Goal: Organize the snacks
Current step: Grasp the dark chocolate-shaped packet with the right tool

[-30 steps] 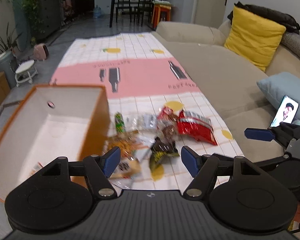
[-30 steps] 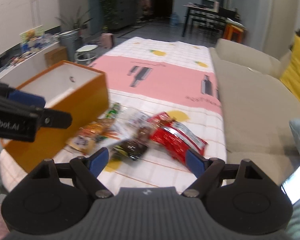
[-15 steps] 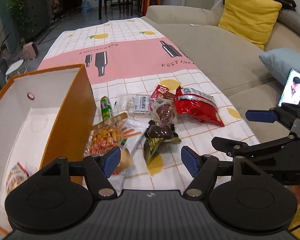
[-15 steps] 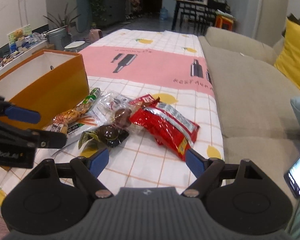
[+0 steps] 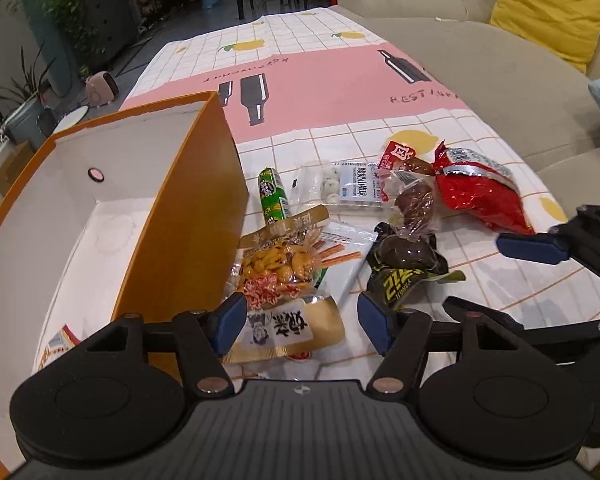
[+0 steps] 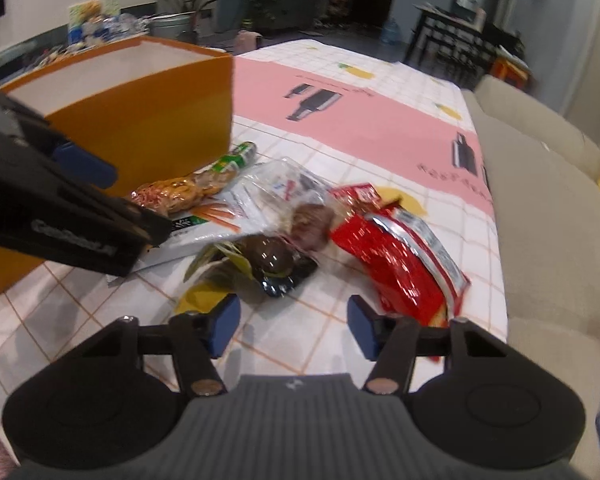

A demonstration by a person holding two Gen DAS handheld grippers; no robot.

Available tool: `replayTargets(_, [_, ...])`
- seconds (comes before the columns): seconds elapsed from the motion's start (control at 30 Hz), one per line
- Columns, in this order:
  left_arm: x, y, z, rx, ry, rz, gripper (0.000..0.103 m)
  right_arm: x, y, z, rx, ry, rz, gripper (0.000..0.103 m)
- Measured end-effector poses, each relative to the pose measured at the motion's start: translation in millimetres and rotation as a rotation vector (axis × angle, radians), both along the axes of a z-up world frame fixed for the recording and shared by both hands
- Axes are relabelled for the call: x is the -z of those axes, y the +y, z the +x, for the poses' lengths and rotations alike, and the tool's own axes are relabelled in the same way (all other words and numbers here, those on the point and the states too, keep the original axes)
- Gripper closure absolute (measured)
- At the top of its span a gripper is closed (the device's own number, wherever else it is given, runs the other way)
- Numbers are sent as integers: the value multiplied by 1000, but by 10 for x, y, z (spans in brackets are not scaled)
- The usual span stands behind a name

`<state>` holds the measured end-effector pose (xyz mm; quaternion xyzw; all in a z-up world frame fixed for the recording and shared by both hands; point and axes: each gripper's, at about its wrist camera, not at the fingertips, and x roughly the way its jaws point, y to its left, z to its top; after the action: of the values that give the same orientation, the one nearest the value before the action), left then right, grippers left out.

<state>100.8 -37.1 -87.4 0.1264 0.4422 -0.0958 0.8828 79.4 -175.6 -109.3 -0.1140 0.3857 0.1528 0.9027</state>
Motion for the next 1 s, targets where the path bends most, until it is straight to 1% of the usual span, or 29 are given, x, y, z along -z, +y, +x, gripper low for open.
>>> replayTargets(0.1, [40,-37,53,2,-3,23,36,39,63,64,-21,-6,-3,62])
replayTargets(0.13, [56,-48,69,1,-1,27,41,51,79,91,-26,-6,1,66])
replayTargets(0.2, [86,-61,98,-3,8,39,47,70,110,124,-38,-5,6,83])
replayTargets(0.23, [97,-64,104,2,13,35,53,80,129,136,-47,-3,6,87])
replayTargets(0.27, [99,-62,101,5,17,26,57,90,139,144,-55,0,7,92])
replayTargets(0.3, [99,-61,94,10,19,14,62,90,146,141,-60,-1,6,97])
replayTargets(0.33, [96,-70,85,11,15,13,70,90,152,131,-65,-4,3,98])
replayTargets(0.37, [92,-79,70,20,14,6,75,88,156,120,-68,-7,-4,99])
replayTargets(0.43, [94,-95,44,22,19,2,84,78,153,102,-65,-11,-12,101])
replayTargets(0.47, [97,-102,30,22,21,0,86,67,144,99,-59,-8,-11,101])
replayTargets(0.53, [99,-106,-4,28,29,-6,97,52,118,91,-48,10,-5,102])
replayTargets(0.57, [98,-101,-31,35,31,-13,100,45,105,79,-41,18,-5,102])
replayTargets(0.63, [88,-109,-89,50,33,-15,103,33,74,39,-36,34,-12,102])
replayTargets(0.8, [61,-110,-211,80,65,-56,103,9,-23,-79,-22,82,-32,103])
replayTargets(1.0, [33,-90,-332,95,95,-85,103,-26,-122,-168,14,155,-35,103])
